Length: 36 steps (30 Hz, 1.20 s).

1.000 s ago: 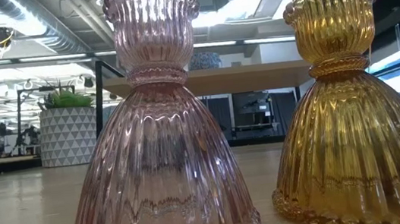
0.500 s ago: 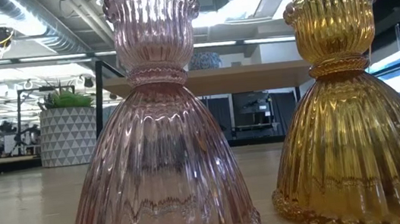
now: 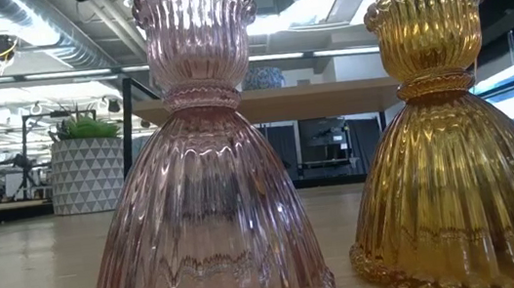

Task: Pick & Place candle stick holders
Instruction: Adjust the light blue scented candle on the shelf

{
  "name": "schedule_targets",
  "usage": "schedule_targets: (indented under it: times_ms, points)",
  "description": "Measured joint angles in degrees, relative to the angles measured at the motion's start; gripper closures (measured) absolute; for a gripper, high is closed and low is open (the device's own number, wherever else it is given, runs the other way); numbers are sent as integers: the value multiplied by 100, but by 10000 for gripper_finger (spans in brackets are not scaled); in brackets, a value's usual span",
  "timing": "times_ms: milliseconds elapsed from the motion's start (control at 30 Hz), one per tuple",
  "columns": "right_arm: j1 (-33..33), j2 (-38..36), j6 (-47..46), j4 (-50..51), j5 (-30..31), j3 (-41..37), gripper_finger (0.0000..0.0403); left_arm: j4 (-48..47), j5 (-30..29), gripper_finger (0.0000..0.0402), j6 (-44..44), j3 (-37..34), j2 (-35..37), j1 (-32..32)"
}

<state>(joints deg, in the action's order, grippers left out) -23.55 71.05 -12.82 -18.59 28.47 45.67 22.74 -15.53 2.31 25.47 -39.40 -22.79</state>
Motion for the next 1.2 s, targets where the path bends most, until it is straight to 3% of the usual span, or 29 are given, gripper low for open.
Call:
schedule_targets:
  times_ms: [333, 467, 667, 1000, 1200]
  points:
    - [-12, 2, -77, 123, -36, 0, 57, -72, -61, 398, 180, 0, 0, 0]
    - [-11, 2, -330, 532, -78, 0, 57, -452, -709, 398, 338, 0, 0, 7]
    - [-7, 4, -476, 743, 481, 0, 57, -618, -1780, 398, 306, -2, -254, 7]
    - [-9, 7, -618, 1186, -142, 0, 56, -153, -1797, 398, 52, -2, -733, 7]
    - [-11, 7, -778, 1267, -167, 0, 56, -122, -2087, 398, 44, -2, -785, 7]
